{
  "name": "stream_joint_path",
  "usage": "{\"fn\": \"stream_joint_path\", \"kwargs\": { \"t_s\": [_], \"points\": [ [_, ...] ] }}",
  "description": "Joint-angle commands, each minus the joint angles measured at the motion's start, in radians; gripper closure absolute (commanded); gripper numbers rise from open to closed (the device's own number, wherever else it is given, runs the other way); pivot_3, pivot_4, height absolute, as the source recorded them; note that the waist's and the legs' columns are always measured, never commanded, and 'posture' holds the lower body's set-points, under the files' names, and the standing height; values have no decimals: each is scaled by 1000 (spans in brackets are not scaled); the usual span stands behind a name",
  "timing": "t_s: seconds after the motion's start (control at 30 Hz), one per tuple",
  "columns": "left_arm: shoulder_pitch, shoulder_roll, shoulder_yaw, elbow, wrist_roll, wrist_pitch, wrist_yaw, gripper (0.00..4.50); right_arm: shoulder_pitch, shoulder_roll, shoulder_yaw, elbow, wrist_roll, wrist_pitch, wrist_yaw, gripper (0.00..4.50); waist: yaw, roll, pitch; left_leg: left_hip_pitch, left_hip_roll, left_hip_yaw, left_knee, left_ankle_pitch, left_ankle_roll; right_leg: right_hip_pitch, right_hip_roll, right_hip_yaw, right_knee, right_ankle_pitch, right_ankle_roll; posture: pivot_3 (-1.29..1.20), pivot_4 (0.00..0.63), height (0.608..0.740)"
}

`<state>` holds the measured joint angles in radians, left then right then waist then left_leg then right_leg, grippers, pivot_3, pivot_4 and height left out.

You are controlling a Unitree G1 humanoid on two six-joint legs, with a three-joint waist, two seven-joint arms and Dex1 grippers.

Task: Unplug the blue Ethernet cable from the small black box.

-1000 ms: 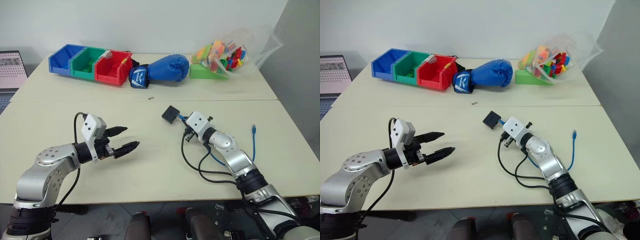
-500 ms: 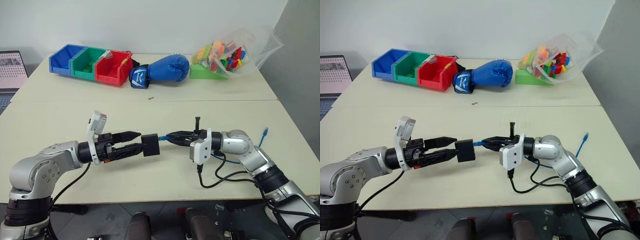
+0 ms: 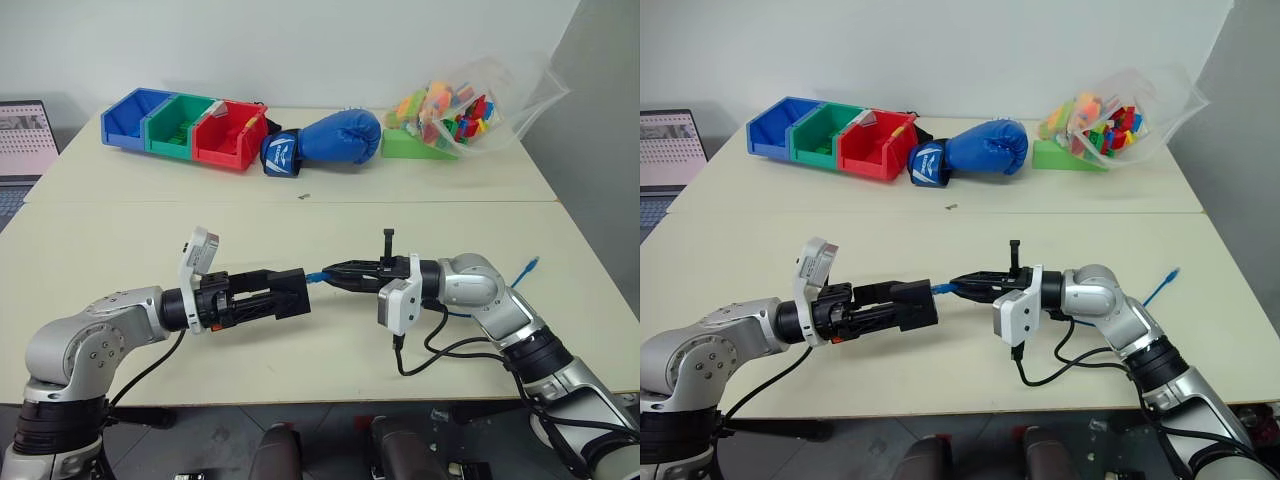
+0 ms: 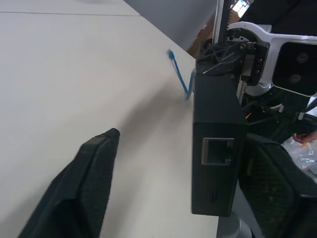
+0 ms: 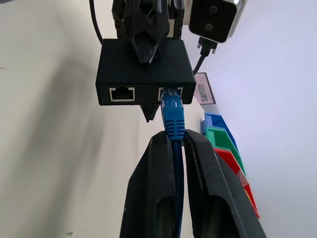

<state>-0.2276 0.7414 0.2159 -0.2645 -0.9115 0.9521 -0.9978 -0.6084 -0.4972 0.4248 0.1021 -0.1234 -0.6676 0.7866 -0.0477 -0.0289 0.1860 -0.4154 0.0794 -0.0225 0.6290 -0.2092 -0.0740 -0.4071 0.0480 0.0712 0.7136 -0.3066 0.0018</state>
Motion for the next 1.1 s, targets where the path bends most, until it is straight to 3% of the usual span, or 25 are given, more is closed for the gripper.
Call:
{"fn": "stream_joint_path", "kwargs": {
  "t_s": [0.03,0.27,0.37,0.43,0.6,0.7,0.77,0.87,0.97,1.1],
  "points": [
    [-3,-3,-1,-9,-18,-16,-20,1716,-14,9,-27,-53,31,-9,2,4462,0,0,0,0,0,0,0,0,0,0,0,0,0,0,0,0,150,740],
    [4,3,-5,-5,-10,-25,-34,3375,10,11,-16,-79,27,-5,6,4463,0,0,0,0,0,0,0,0,0,0,0,0,0,0,0,0,150,740],
    [7,3,-5,-4,-7,-27,-37,3705,16,4,-14,-84,18,-19,10,4463,0,0,0,0,0,0,0,0,0,0,0,0,0,0,0,0,150,740],
    [8,5,-5,-4,-5,-29,-39,3705,17,-4,-15,-84,19,-30,16,3760,0,0,0,0,0,0,0,0,0,0,0,0,0,0,0,0,150,740],
    [19,18,-11,-1,9,-45,-62,3705,36,-49,-16,-122,55,2,74,2562,2,0,0,0,0,0,0,0,0,0,0,0,0,0,0,0,150,740],
    [25,25,-23,-2,36,-77,-86,3705,85,-111,-11,-239,165,156,163,1864,8,0,0,0,0,0,0,0,0,0,0,0,0,0,0,0,150,740],
    [31,39,-40,-6,64,-107,-114,3705,115,-130,-27,-362,289,402,179,1472,12,0,0,0,0,0,0,0,0,0,0,0,0,0,0,0,150,740],
    [38,62,-75,-14,120,-178,-168,3705,116,-130,-63,-527,558,843,118,1429,11,1,0,0,0,0,0,0,0,0,0,0,0,0,0,0,150,740],
    [35,80,-111,-26,171,-253,-220,3705,67,-108,-115,-581,815,1171,48,1429,12,1,0,1,1,-1,0,0,0,0,0,0,1,0,0,0,150,740],
    [14,81,-121,-28,178,-293,-258,3705,26,-74,-157,-565,959,1372,7,1429,14,0,0,0,0,0,0,0,0,0,0,0,0,0,0,0,150,740]
  ]
}}
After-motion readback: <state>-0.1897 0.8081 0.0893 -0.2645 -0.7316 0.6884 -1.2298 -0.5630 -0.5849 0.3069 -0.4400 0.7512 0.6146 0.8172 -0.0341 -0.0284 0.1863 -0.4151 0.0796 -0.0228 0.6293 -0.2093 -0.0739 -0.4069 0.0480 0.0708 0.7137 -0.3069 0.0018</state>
